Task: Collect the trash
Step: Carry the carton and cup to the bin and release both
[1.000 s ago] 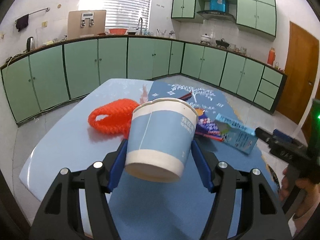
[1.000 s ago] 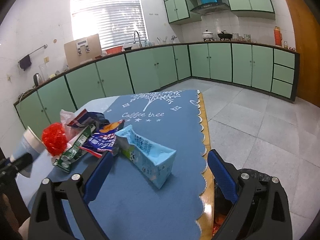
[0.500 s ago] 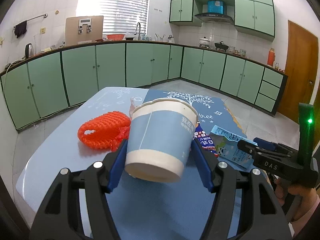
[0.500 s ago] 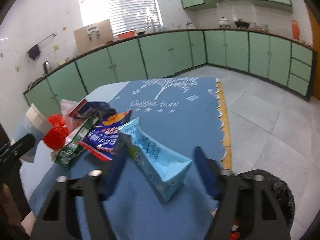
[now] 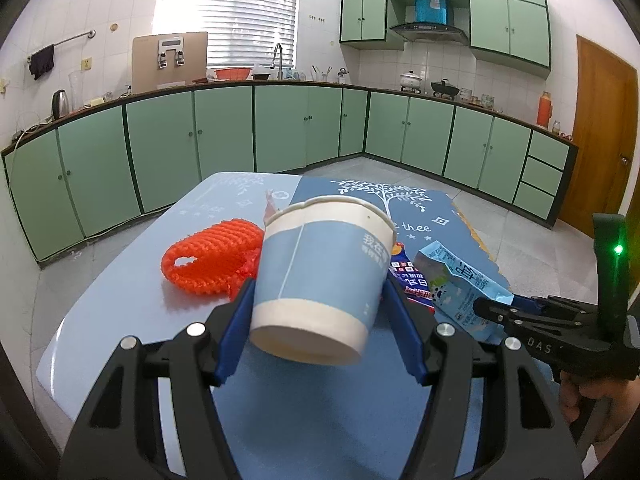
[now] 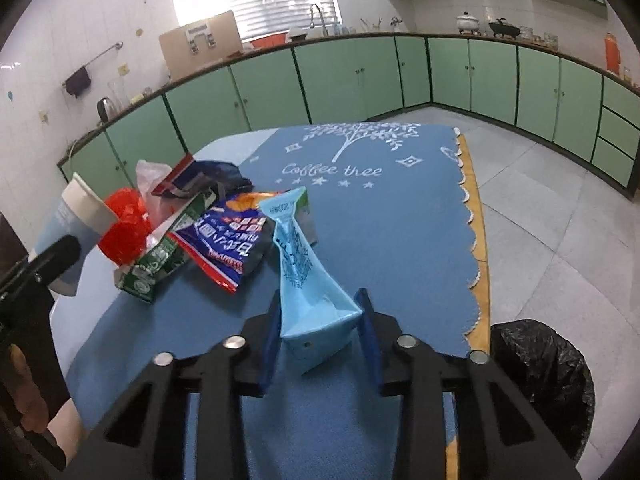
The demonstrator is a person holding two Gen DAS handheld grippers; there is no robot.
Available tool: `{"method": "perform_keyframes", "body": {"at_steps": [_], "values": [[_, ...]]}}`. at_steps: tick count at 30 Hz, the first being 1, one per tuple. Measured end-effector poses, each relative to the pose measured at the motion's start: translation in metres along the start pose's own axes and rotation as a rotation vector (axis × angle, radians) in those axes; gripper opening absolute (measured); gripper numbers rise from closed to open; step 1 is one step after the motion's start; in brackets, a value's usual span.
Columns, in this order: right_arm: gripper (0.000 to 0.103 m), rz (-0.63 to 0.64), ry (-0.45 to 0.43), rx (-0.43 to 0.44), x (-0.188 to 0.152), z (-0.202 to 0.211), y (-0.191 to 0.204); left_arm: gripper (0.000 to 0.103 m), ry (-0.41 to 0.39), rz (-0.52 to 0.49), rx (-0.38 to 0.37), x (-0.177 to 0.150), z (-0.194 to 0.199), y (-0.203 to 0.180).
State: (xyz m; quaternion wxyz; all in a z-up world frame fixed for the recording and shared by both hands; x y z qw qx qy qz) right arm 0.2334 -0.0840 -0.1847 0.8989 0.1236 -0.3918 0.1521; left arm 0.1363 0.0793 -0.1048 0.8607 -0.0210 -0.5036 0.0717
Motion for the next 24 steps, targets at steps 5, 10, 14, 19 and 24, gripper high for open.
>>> {"method": "perform_keyframes", "body": {"at_steps": [5, 10, 14, 19, 24], "values": [[0.034, 0.021, -0.036, -0.033, -0.002, 0.012, 0.002, 0.062, 0.001, -0.012, -0.007, -0.001, 0.001, -0.004], [0.034, -0.011, -0.092, -0.071, -0.005, 0.04, -0.008, 0.062, -0.001, -0.03, -0.036, -0.001, 0.002, -0.019], [0.034, -0.052, -0.124, -0.113, -0.009, 0.065, -0.026, 0.062, -0.003, -0.051, -0.087, 0.0, 0.003, -0.039], [0.034, -0.127, -0.152, -0.19, -0.02, 0.099, -0.064, 0.062, 0.016, -0.078, -0.18, -0.002, -0.003, -0.078], [0.034, -0.223, -0.161, -0.295, -0.044, 0.131, -0.115, 0.062, 0.041, -0.124, -0.302, -0.007, -0.011, -0.131]]}}
Point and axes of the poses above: each gripper's, at about its wrist camera, not at the fingertips, and z roughly against the way its jaws point, y to its left, x to its top, the point moved 2 cm from there along -z, roughly the way its jaws point, and after that the axes turned 7 degrees about -x, right-handed, at the moved point
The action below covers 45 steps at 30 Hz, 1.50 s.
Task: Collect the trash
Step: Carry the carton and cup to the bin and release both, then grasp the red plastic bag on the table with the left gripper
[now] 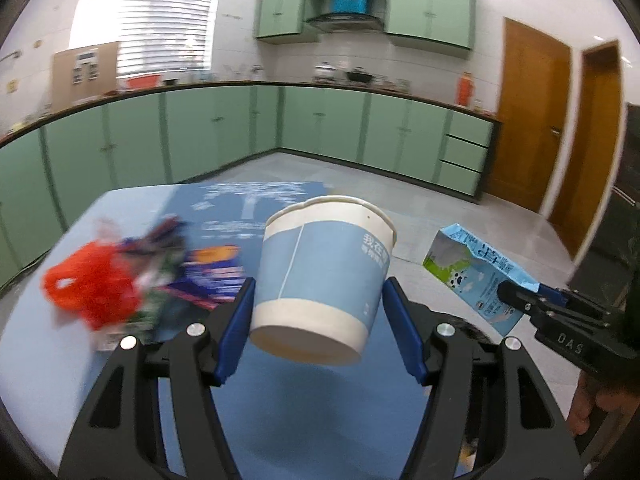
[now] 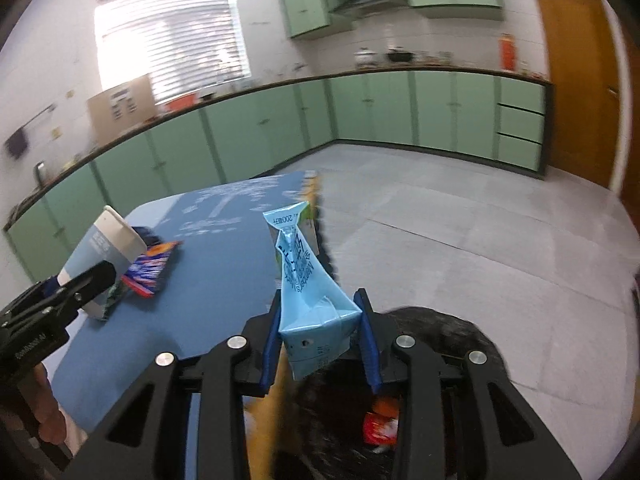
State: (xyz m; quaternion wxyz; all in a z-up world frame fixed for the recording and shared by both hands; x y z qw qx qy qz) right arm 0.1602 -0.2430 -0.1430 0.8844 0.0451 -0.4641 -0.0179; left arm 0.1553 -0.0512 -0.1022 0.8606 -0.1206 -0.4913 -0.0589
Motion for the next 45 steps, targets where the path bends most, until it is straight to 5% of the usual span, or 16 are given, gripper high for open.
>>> {"method": "perform_keyframes", "body": {"at_steps": [12, 16, 18, 26, 35, 39, 45], "values": [[0.034, -0.126, 0.06, -0.132, -0.031, -0.006, -0.089, 0.064, 0.111, -0.122, -0.187, -0.014, -0.067, -0.1], [0.035, -0.144, 0.103, -0.139, -0.043, -0.02, -0.104, 0.066, 0.157, -0.126, -0.218, -0.019, -0.083, -0.109], [0.05, -0.146, 0.121, -0.151, -0.049, -0.023, -0.107, 0.073, 0.159, -0.127, -0.223, -0.017, -0.087, -0.109], [0.056, -0.162, 0.114, -0.169, -0.05, -0.021, -0.109, 0.08, 0.146, -0.111, -0.232, -0.011, -0.083, -0.101], [0.077, -0.111, 0.032, -0.158, -0.031, 0.001, -0.077, 0.084, 0.029, -0.062, -0.093, 0.01, -0.037, -0.041], [0.091, -0.091, -0.033, -0.126, -0.016, 0.009, -0.045, 0.084, -0.011, -0.039, 0.046, 0.009, -0.01, 0.006], [0.093, -0.037, -0.088, -0.026, -0.002, 0.009, 0.019, 0.085, -0.03, 0.01, 0.261, 0.001, 0.026, 0.078]]}}
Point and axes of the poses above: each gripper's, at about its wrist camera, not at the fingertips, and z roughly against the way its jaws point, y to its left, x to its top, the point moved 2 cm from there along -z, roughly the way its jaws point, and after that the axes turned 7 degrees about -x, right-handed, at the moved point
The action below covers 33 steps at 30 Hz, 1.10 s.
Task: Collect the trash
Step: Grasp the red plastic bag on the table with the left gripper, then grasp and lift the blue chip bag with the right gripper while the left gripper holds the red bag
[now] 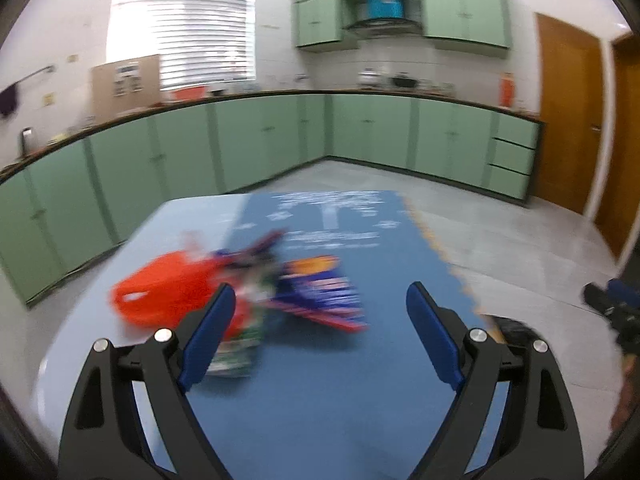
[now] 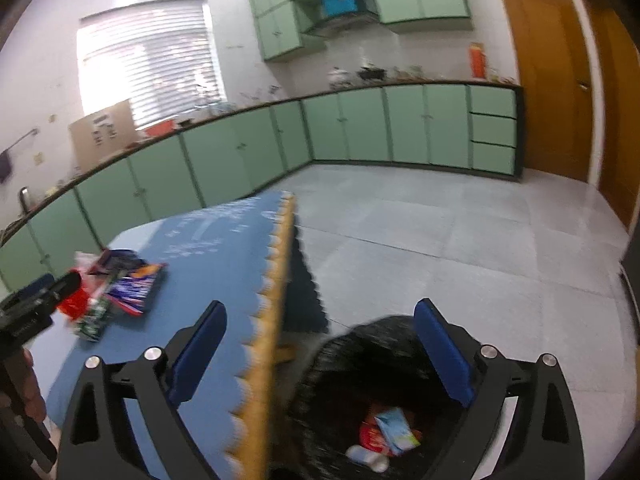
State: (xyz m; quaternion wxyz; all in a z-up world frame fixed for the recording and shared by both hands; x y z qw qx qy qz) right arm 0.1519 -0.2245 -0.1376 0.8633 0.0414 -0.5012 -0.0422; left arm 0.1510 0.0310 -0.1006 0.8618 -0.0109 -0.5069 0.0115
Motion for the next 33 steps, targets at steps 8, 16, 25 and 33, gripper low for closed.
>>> {"method": "perform_keyframes", "body": {"at_steps": [8, 16, 25, 33], "values": [[0.093, 0.078, -0.021, 0.136, 0.0, -0.01, 0.086, 0.085, 0.013, 0.084, 0.112, -0.008, 0.003, 0.068], [0.093, 0.135, -0.009, 0.164, -0.003, -0.022, 0.129, 0.085, 0.021, 0.12, 0.061, -0.005, -0.02, 0.08], [0.093, 0.138, -0.009, 0.158, 0.005, -0.037, 0.138, 0.059, 0.056, 0.161, 0.001, -0.01, -0.042, 0.087], [0.092, 0.142, -0.011, 0.187, 0.011, -0.043, 0.152, 0.023, 0.052, 0.157, 0.001, -0.015, -0.039, 0.084]]}}
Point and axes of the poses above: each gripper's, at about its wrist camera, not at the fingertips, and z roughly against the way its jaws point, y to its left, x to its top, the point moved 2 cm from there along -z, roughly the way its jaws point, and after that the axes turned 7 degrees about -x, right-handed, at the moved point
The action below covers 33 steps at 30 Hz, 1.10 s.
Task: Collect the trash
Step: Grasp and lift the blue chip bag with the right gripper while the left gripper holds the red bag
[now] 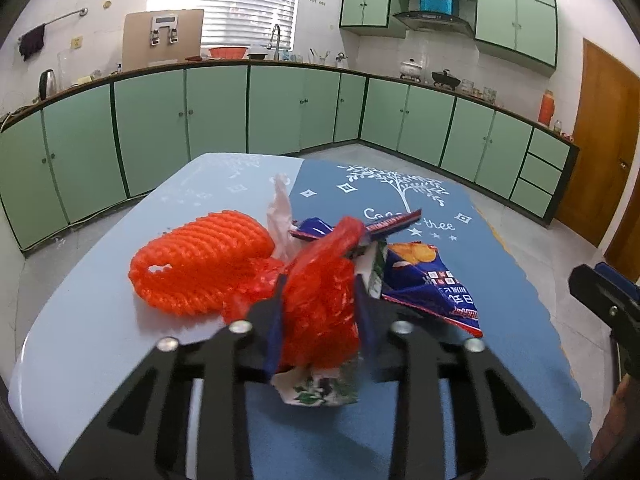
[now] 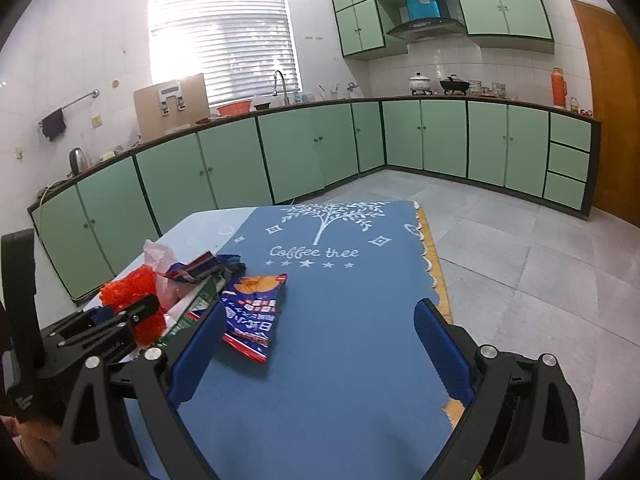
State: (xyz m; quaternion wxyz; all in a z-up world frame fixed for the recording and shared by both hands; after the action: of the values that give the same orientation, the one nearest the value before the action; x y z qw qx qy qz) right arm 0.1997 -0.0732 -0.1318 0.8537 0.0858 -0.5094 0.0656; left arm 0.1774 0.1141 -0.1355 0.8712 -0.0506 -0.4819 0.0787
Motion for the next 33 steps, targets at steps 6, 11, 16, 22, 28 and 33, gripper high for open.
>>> {"method": "perform_keyframes", "body": {"at_steps": [6, 11, 16, 22, 28, 33], "values": [[0.087, 0.009, -0.004, 0.05, 0.008, -0.005, 0.017, 0.018, -0.05, 0.017, 0.016, 0.008, 0.019, 0.008], [0.084, 0.01, -0.012, 0.089, 0.02, -0.013, 0.036, 0.018, -0.128, 0.021, 0.042, 0.026, 0.043, 0.017], [0.081, 0.024, -0.013, 0.115, 0.03, -0.029, 0.058, 0.018, -0.153, 0.01, 0.07, 0.04, 0.04, 0.022], [0.078, 0.005, 0.007, 0.132, 0.039, -0.047, 0.076, 0.018, -0.134, -0.006, 0.097, 0.046, 0.023, 0.031], [0.07, -0.006, 0.059, 0.146, 0.043, -0.069, 0.094, 0.018, -0.128, 0.006, 0.11, 0.046, 0.02, 0.049], [0.061, -0.029, 0.136, 0.138, 0.037, -0.088, 0.1, 0.018, -0.136, 0.012, 0.099, 0.049, 0.02, 0.055]]}}
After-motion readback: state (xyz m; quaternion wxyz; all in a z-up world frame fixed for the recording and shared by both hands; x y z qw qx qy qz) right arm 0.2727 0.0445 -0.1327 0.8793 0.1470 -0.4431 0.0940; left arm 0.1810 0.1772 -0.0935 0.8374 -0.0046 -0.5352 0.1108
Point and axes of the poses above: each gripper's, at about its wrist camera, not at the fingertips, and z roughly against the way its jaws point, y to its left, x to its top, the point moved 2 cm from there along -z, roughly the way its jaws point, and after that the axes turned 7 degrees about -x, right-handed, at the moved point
